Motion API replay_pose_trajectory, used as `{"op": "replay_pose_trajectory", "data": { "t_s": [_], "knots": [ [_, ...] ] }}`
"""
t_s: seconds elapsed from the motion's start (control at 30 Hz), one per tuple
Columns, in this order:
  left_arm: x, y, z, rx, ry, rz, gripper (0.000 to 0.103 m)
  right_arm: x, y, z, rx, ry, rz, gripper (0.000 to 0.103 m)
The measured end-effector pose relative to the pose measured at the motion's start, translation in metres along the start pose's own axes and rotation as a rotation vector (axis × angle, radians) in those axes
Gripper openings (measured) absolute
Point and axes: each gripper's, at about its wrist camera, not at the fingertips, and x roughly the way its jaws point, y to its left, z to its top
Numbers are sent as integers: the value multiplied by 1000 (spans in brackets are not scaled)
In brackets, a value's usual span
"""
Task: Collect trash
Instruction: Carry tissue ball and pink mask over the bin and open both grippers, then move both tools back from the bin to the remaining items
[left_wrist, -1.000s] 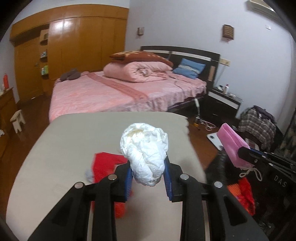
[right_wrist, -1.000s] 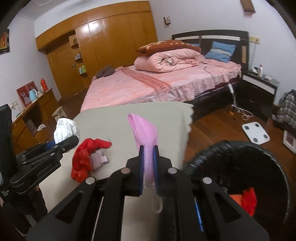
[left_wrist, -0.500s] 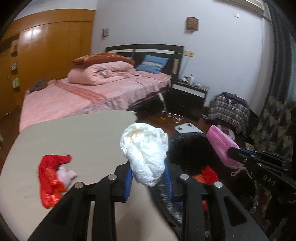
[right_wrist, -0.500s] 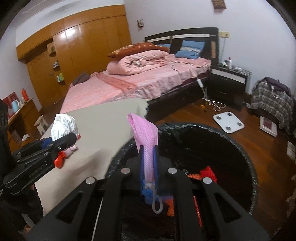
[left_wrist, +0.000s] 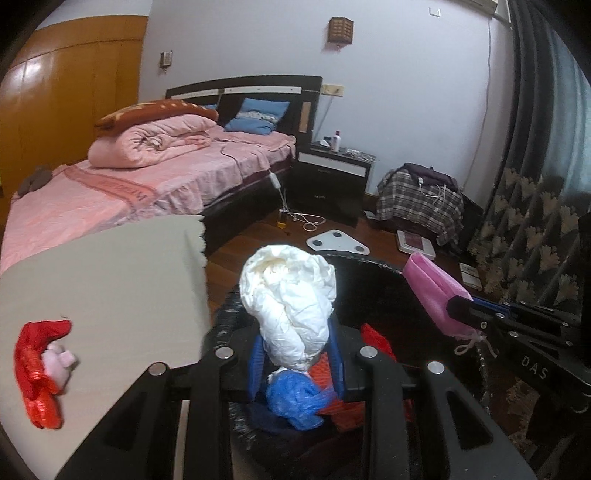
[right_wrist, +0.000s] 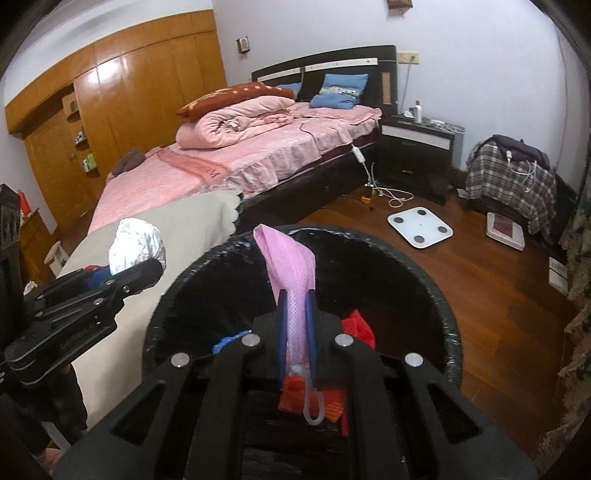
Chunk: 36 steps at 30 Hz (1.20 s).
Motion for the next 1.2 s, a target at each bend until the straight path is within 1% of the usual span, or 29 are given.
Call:
{"op": "replay_pose_trajectory", "data": {
  "t_s": [0.03,0.07,0.1,0.13,0.17,0.2,0.23,0.27,0.3,0.33,0.37,0.4,0.43,0.5,0.57,0.7,0.73,0.8,1.0,1.13,1.2],
  "knots": [
    [2,-2,0,0,2,-8,29,0,-2,0,2,1,-5,9],
    [6,-4,0,2,6,-19,30,2,-5,-1,4,3,-16,12],
    [8,-7,1,4,8,-28,31,2,-7,-2,6,3,-23,12],
    [11,-8,1,7,12,-43,35,3,-10,-3,8,5,-32,13],
    [13,-10,1,6,15,-60,42,4,-11,-3,10,6,-38,17],
    [16,-10,1,3,19,-81,47,4,-13,-4,12,6,-49,26],
    [15,-11,0,1,19,-89,54,4,-15,-5,17,5,-61,32],
    [15,-12,0,-1,16,-97,57,3,-17,-6,23,1,-68,42],
    [14,-12,-1,-2,14,-100,58,2,-19,-6,26,-3,-73,47],
    [13,-11,-2,-2,14,-98,59,1,-20,-6,27,-6,-78,49],
    [12,-8,-2,-2,14,-95,59,0,-21,-7,27,-12,-87,56],
    [10,-5,-3,-4,13,-88,59,-1,-23,-7,29,-18,-91,68],
    [8,-3,-3,-4,9,-82,59,-4,-22,-7,32,-31,-97,73],
    [-2,7,-4,-7,-12,-45,63,-7,-20,-5,32,-50,-100,91],
    [-12,18,-4,-18,-29,-10,71,-10,-13,-4,20,-63,-87,93],
    [-35,49,-7,-49,-56,74,74,-8,8,-1,-8,-59,-48,96],
    [-44,60,-9,-58,-64,110,76,-6,17,-1,-15,-58,-28,96],
    [-54,74,-12,-69,-71,148,77,-1,31,0,-27,-50,1,96],
    [-89,129,-29,-119,-87,306,78,19,91,4,-74,-24,108,96],
    [-104,161,-44,-148,-83,390,78,31,133,10,-115,-21,165,96],
    [-110,174,-50,-169,-79,413,78,38,154,13,-138,-24,192,96]
  ]
}}
